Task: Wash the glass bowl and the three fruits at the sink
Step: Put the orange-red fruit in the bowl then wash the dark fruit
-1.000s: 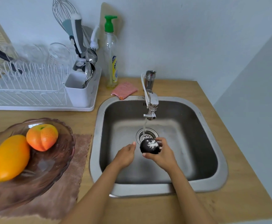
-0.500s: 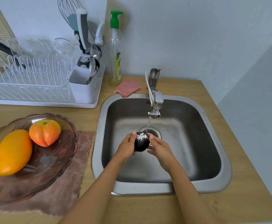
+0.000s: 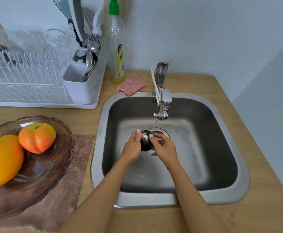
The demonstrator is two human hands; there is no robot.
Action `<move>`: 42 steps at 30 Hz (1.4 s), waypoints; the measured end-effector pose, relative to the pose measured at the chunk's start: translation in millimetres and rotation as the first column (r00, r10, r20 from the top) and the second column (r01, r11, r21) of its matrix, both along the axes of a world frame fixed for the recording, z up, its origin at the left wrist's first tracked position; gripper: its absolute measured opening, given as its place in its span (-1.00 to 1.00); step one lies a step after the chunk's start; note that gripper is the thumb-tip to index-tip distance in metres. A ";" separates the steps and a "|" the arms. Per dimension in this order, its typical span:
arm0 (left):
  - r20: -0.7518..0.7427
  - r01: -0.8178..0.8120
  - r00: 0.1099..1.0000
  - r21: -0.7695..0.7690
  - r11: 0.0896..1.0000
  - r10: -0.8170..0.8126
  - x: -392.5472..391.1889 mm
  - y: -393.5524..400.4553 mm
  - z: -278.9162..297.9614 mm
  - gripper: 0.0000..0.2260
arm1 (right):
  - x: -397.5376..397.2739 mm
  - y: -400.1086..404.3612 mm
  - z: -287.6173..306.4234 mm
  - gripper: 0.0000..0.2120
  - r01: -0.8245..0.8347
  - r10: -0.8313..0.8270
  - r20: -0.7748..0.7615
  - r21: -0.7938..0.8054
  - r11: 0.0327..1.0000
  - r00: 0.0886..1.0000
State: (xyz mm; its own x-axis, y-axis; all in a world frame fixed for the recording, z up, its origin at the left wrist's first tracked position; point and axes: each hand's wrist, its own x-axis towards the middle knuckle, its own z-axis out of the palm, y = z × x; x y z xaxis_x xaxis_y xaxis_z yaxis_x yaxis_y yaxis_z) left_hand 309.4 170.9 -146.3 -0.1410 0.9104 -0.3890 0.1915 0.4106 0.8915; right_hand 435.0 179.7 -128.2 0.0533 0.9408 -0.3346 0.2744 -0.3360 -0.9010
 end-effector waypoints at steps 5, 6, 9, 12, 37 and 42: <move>-0.020 0.131 0.991 -0.029 0.991 -0.132 6.7 -1.8 1.5 -0.60 | 3.7 5.4 0.9 -0.83 0.097 -0.097 0.062 -0.012 0.995 0.993; -0.022 0.146 0.989 -0.039 0.989 -0.147 7.2 -1.7 2.0 -0.61 | 3.8 5.9 0.6 -0.82 0.093 -0.092 0.063 -0.015 0.996 0.994; -0.034 0.160 0.986 -0.061 0.985 -0.162 6.1 -0.3 -0.2 -0.61 | 3.7 4.4 0.1 -0.78 0.072 -0.071 0.072 -0.012 0.997 0.995; -0.041 0.092 0.995 -0.071 0.993 -0.095 5.1 1.7 1.0 -0.62 | 3.0 2.8 -1.5 -0.79 0.049 -0.048 0.048 -0.005 0.999 0.998; -0.028 0.052 0.998 -0.088 0.995 -0.054 4.5 3.3 6.1 -0.47 | 9.3 -2.0 -6.9 -0.79 0.070 -0.070 -0.044 -0.007 0.998 0.997; 0.063 0.078 0.995 -0.123 0.989 -0.071 4.6 4.0 4.1 -0.46 | 4.7 -5.9 -1.5 -0.65 -0.006 0.006 0.009 -0.008 1.000 1.000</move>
State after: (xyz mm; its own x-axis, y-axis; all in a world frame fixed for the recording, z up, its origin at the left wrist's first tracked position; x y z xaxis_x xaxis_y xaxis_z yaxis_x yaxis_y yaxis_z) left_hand 314.0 174.8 -142.2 -0.0483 0.8608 -0.5066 0.1745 0.5067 0.8443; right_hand 439.8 173.8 -129.7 0.0505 0.9386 -0.3412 0.2849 -0.3410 -0.8959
